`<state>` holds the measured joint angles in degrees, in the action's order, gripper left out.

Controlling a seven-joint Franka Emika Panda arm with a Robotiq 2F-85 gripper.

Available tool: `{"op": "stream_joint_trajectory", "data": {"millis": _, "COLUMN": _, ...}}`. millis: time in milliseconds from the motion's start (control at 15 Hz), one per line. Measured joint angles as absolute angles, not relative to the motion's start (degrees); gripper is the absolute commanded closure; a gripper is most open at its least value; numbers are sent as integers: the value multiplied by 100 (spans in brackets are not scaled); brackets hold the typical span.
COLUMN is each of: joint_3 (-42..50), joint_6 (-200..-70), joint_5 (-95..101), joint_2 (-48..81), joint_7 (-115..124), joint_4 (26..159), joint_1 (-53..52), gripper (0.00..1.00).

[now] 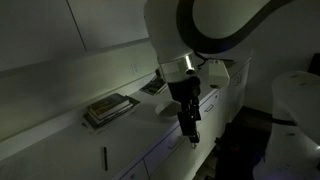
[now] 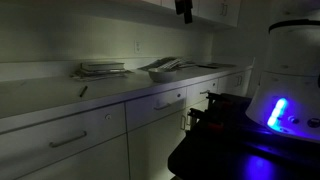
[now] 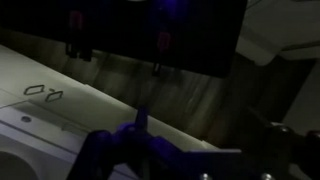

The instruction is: Pick up the pen from the counter and put it in the bowl

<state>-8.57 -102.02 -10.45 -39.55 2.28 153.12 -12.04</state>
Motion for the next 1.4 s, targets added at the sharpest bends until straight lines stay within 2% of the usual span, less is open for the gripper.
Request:
{"op": "stream_joint_trajectory", "data": {"millis": 467, "joint_3": -862, "joint_6": -10269, "joint_5": -1046, "joint_2": -3941, "joint_7": 306, "joint_4": 15312, "joint_1": -1179, "gripper": 0}}
{"op": "stream_joint_trajectory", "data": {"millis": 667, "joint_3": -935, "joint_6": -11094, "joint_5": -1046, "joint_2": -3599, "joint_7": 964, "joint_4": 15274, "joint_1": -924, "gripper": 0}}
{"op": "stream_joint_trajectory", "data": {"millis": 1067, "joint_3": -1036, "joint_6": -13233, "joint_5": -794, "joint_2": -1344, "joint_7": 2442, "joint_4": 14366, "joint_1": -211, "gripper": 0}}
{"op": "stream_joint_trajectory", "data": {"millis": 1400, "joint_3": -1010, "joint_6": -13480, "joint_5": 278, "joint_2": 815, "joint_7": 4668, "joint_4": 12670, "joint_1": -272, "gripper": 0}}
